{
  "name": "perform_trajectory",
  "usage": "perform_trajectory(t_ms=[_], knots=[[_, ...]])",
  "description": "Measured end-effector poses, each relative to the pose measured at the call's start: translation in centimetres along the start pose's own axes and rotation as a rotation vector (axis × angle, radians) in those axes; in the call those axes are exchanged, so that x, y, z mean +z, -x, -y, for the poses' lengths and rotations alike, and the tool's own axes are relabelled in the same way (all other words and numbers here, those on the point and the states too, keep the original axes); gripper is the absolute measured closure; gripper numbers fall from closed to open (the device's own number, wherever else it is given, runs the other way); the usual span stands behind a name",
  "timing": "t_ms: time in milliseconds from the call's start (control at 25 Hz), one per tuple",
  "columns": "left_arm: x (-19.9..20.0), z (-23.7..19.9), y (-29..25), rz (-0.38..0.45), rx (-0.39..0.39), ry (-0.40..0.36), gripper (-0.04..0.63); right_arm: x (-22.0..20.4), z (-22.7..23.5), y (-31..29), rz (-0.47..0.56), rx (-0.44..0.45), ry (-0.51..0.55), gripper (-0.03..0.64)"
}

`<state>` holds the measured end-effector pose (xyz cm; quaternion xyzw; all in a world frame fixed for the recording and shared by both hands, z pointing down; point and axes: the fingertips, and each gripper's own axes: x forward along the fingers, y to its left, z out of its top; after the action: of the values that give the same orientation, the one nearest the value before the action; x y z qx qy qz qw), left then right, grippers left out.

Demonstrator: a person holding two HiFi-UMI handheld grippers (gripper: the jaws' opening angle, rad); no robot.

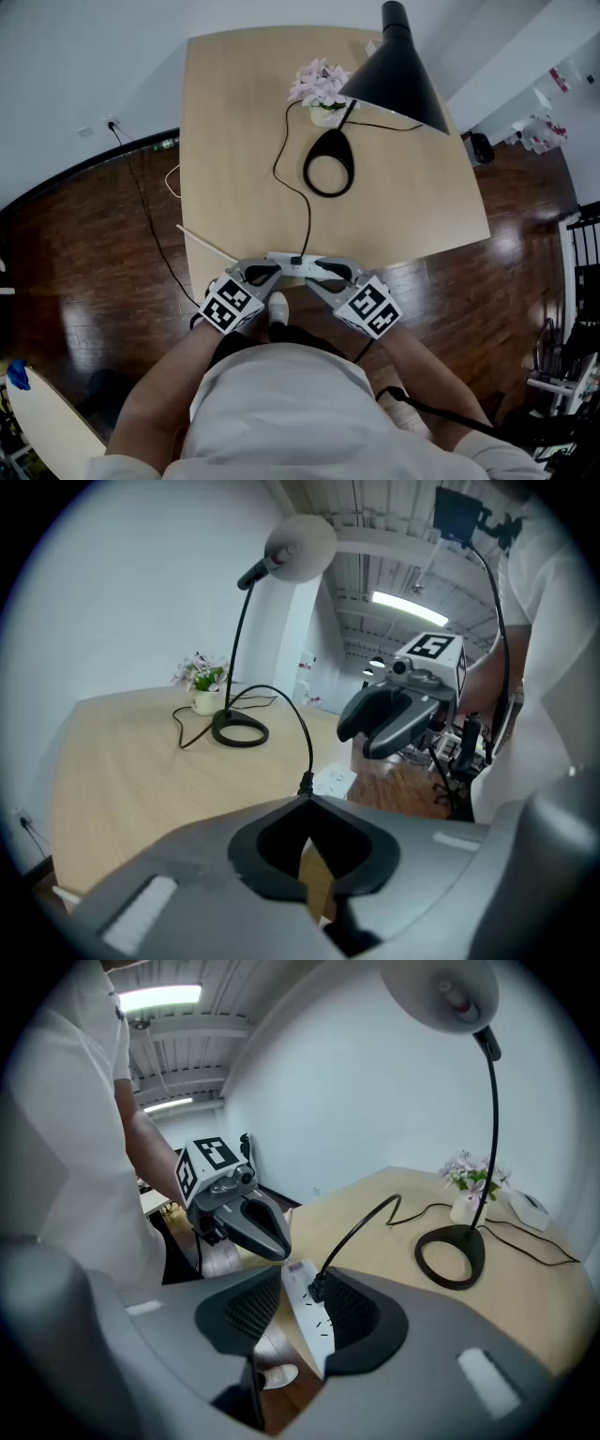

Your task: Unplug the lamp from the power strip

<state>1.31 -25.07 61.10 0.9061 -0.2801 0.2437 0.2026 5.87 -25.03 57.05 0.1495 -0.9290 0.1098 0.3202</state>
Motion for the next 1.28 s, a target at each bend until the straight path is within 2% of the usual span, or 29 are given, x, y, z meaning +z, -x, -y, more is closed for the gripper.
perform_trajectory(t_ms=[200, 360, 480, 640, 760, 1080, 1280], knots=[[-2.0, -0.7, -2.9, -0.091, -0.028, -0.05, 0.595, -1.7, 2.1, -3.9, -0.062, 0.026, 0.016, 0.473], [-3.3, -0.2, -4.1, -0.137, -0.044, -0.056, 0.595, -2.1, 1.9, -5.7, -0.107, 0.072, 0.048, 0.483], [-3.4, 0.0, -4.4, -0.145, -0.058, -0.072, 0.595, -2.4, 2.1, -6.5, -0.129, 0.085, 0.068, 0.496], [-3.6, 0.1, -4.4, -0.159, -0.068, -0.055, 0.595, -2.6, 2.2, -6.8, -0.143, 0.093, 0.097, 0.551], [-3.5, 0.0, -4.5, -0.161, -0.059, -0.054, 0.595, -2.6, 2.1, -6.8, -0.143, 0.093, 0.123, 0.555], [-3.6, -0.1, -4.4, -0.167, -0.05, -0.029, 0.595, -0.6, 3.8, -5.5, -0.083, 0.064, 0.084, 0.558], [-3.5, -0.1, -4.4, -0.163, -0.045, -0.027, 0.595, -2.5, 7.0, -5.4, -0.12, 0.022, 0.043, 0.558]])
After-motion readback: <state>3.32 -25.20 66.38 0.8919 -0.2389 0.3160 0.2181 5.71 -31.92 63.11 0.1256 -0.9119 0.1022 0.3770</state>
